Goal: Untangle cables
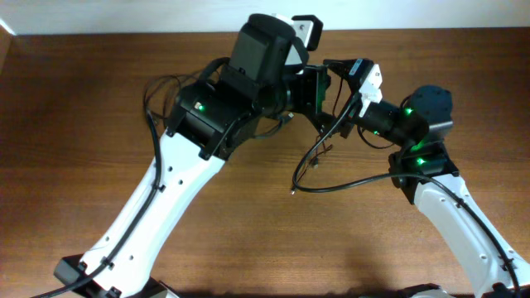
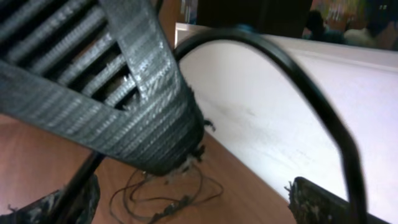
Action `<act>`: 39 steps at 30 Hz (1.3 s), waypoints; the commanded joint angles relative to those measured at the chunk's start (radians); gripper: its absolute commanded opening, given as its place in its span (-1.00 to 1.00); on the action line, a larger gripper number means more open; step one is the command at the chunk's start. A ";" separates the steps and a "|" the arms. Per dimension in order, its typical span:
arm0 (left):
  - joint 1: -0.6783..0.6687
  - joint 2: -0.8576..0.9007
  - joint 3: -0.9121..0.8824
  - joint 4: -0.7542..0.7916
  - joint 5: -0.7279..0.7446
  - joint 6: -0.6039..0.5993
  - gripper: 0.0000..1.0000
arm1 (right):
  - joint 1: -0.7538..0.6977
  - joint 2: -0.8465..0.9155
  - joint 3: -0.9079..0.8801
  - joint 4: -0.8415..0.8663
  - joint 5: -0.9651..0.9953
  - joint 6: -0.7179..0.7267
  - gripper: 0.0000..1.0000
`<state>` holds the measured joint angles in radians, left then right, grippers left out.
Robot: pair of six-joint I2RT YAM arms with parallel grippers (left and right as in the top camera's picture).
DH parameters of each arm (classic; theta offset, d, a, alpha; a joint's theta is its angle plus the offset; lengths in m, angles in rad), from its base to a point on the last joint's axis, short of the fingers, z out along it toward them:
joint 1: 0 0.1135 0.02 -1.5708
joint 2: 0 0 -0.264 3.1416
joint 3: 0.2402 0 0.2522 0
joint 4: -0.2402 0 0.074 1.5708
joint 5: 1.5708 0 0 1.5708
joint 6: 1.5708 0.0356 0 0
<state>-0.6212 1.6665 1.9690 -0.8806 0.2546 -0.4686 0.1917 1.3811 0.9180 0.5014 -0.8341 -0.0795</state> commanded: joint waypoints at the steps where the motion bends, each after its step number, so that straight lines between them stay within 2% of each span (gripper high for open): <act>1: -0.016 0.002 0.005 0.014 -0.073 -0.013 -1.00 | 0.005 0.000 0.011 -0.005 0.008 0.017 0.60; 3: -0.016 0.002 0.005 0.013 -0.154 -0.013 -1.00 | 0.005 0.000 0.011 -0.005 0.008 0.018 0.46; 5: -0.016 0.002 0.005 0.013 -0.185 -0.014 -0.98 | 0.005 0.000 0.011 -0.005 0.008 0.018 0.13; 6: -0.016 0.002 0.005 0.013 -0.185 -0.014 -0.98 | 0.005 0.000 0.011 -0.005 0.008 0.018 -0.12; 9: -0.016 0.002 0.005 0.013 -0.184 -0.014 -0.92 | 0.005 0.000 0.011 -0.005 -0.004 0.017 -0.66; 12: -0.020 0.007 0.005 0.013 -0.184 -0.014 -0.78 | 0.005 0.000 0.011 -0.005 -0.007 0.017 -0.92; 13: -0.020 0.007 0.005 0.013 -0.184 -0.014 -0.72 | 0.005 0.000 0.011 -0.005 -0.007 0.017 -0.92; 15: -0.020 0.007 0.005 0.013 -0.184 -0.013 -0.39 | 0.005 0.000 0.011 -0.005 -0.007 0.017 -0.92; 16: -0.020 0.007 0.005 0.013 -0.184 -0.013 -0.06 | 0.005 0.000 0.011 -0.005 -0.007 0.017 -0.92; 18: -0.020 0.007 0.005 0.013 -0.185 -0.012 0.96 | 0.005 0.000 0.011 -0.005 -0.006 0.017 -0.92; 24: -0.017 -0.029 0.005 -0.006 -0.185 -0.001 0.98 | 0.001 0.000 0.011 -0.024 0.118 0.018 -0.92; 27: -0.017 -0.087 0.005 -0.010 -0.220 0.037 0.98 | -0.043 0.000 0.011 -0.039 0.160 0.095 -0.92; 32: -0.018 -0.171 0.005 -0.063 -0.473 0.037 0.98 | -0.194 0.000 0.011 -0.074 0.166 0.329 -0.92; 34: -0.017 -0.177 0.005 -0.090 -0.516 0.036 0.98 | -0.253 0.000 0.011 -0.137 0.166 0.336 -0.92; 39: -0.018 -0.177 0.005 -0.107 -0.517 0.036 0.98 | -0.355 0.000 0.011 -0.288 0.165 0.335 -0.92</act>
<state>-0.6350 1.4914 1.9694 -0.9848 -0.2268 -0.4488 -0.1207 1.3811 0.9192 0.2401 -0.6693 0.2363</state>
